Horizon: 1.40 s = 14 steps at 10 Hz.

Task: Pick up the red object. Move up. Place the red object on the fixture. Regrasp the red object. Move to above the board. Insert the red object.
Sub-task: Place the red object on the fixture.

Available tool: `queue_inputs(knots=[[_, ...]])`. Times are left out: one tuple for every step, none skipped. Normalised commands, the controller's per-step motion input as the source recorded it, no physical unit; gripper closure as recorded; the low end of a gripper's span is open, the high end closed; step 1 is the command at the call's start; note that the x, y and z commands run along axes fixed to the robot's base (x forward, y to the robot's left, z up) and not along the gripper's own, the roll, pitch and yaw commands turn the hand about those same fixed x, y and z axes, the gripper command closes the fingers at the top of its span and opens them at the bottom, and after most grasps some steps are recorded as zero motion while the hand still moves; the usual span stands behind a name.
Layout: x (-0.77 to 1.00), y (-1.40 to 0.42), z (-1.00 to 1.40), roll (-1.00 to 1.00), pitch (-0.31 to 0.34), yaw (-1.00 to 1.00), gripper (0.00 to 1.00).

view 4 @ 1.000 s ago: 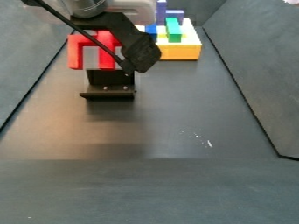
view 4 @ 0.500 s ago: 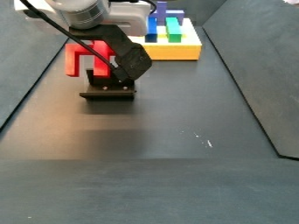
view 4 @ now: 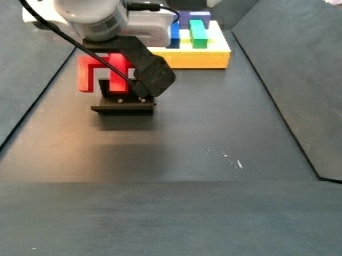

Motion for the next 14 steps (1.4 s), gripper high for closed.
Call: queue_inputs(knots=[[0.00,0.00,-0.15,0.07,0.000,0.00,1.00],[0.00,0.00,-0.15,0.13,0.000,0.00,1.00],[-0.02,0.10,-0.12,0.16,0.009,-0.04,1.00],[0.00,0.18,-0.23,0.35,0.060,0.00,1.00],[0.00,0.12,-0.36,0.46,0.034,0.00,1.00],[0.00,0.00,-0.28,0.30,0.000,0.00,1.00],[0.00,-0.01,-0.21,0.13,0.000,0.00,1.00],[0.00,0.00,-0.27,0.04,-0.066,0.00,1.00],[0.00,0.00,-0.27,0.08,-0.046,0.00,1.00],[-0.03,0.00,-0.25,0.15,0.000,0.00,1.00],[-0.02,0.00,-0.34,0.15,-0.017,0.00,1.00],[0.00,0.00,-0.03,0.03,0.000,0.00,1.00],[0.00,0.00,0.00,0.00,0.000,0.00,1.00],[0.00,0.00,0.00,0.00,0.000,0.00,0.00]])
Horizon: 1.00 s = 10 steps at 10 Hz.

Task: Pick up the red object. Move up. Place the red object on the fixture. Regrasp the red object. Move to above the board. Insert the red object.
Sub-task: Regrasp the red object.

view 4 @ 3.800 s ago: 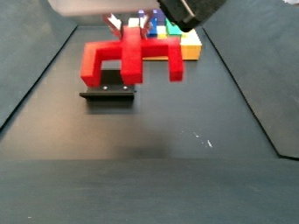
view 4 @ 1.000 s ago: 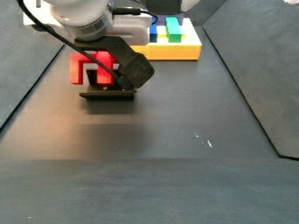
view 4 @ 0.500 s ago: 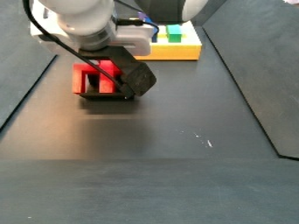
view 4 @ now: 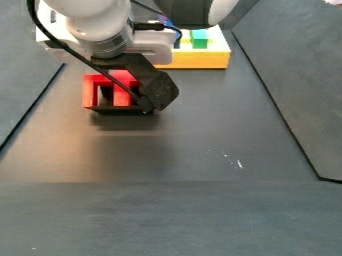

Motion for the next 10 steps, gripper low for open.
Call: queue_inputs(knots=[[0.11,-0.11,0.13,0.36,0.131,0.01,0.00],[0.14,-0.05,0.26,0.28,0.111,0.00,0.00],[0.17,-0.03,0.35,0.19,0.103,0.00,0.00],[0.00,-0.13,0.41,0.16,0.000,0.06,0.00],[0.15,-0.11,0.40,0.13,0.037,0.08,0.00],[0.11,-0.12,0.37,0.23,0.049,0.03,0.00],[0.14,-0.12,0.34,0.34,0.051,0.00,0.00],[0.14,-0.08,0.24,0.51,0.106,0.00,0.00],[0.00,-0.06,0.13,0.74,0.083,0.00,0.00],[0.05,-0.01,0.05,0.87,0.129,0.00,0.00]])
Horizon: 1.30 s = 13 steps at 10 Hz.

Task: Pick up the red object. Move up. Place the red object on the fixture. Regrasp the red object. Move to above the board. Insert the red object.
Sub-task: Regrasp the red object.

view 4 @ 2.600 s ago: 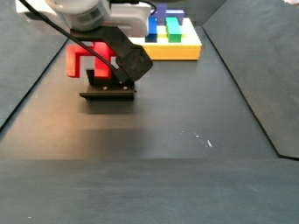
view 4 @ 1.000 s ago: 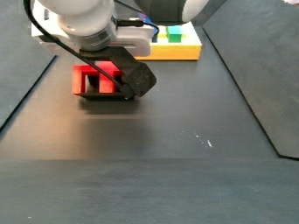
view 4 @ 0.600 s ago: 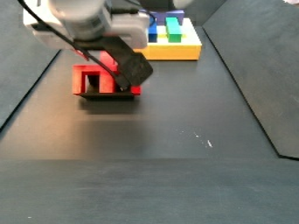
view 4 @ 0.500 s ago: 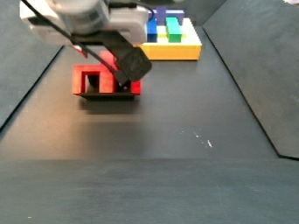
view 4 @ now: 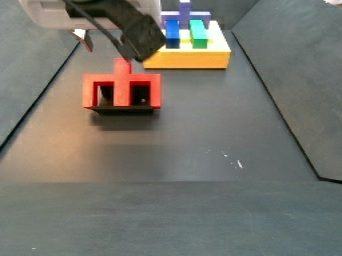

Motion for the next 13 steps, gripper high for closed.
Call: queue_inputs(knots=[[0.00,-0.04,0.15,0.87,0.106,0.00,0.00],[0.01,-0.07,0.18,0.89,0.103,0.00,0.00],[0.11,-0.08,0.13,0.99,0.154,0.00,0.00],[0.00,-0.17,0.03,1.00,0.063,0.00,0.00],[0.06,-0.06,0.00,1.00,0.131,0.00,0.00],[0.08,-0.03,0.00,1.00,0.117,0.00,0.00],[0.00,-0.05,0.00,1.00,0.000,0.00,0.00],[0.15,-0.01,0.00,1.00,0.029,0.00,0.00],[0.01,-0.13,-0.04,1.00,0.000,0.00,0.00],[0.04,-0.13,-0.07,1.00,0.000,0.00,0.00],[0.08,-0.12,-0.04,1.00,0.006,0.00,0.00],[0.00,-0.17,0.00,1.00,0.000,-0.04,0.00],[0.05,-0.13,0.00,1.00,0.000,-0.06,0.00]])
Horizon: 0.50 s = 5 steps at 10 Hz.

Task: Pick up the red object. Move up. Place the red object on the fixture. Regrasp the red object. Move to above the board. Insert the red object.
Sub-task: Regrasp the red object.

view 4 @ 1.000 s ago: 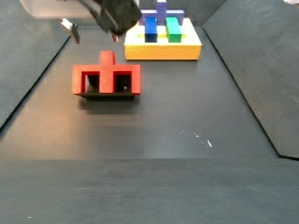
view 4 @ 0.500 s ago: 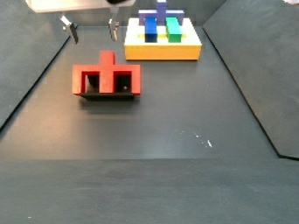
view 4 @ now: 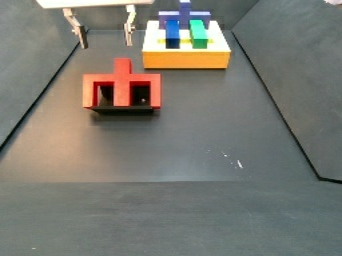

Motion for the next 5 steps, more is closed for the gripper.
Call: queue_inputs(knots=[[0.11,-0.11,0.00,1.00,0.000,-0.07,0.00],[0.00,-0.14,0.00,1.00,0.000,-0.10,0.00],[0.07,-0.11,-0.01,1.00,0.000,-0.10,0.00],[0.00,-0.13,-0.06,1.00,0.000,-0.11,0.00],[0.00,-0.12,-0.13,1.00,0.000,-0.10,0.00]])
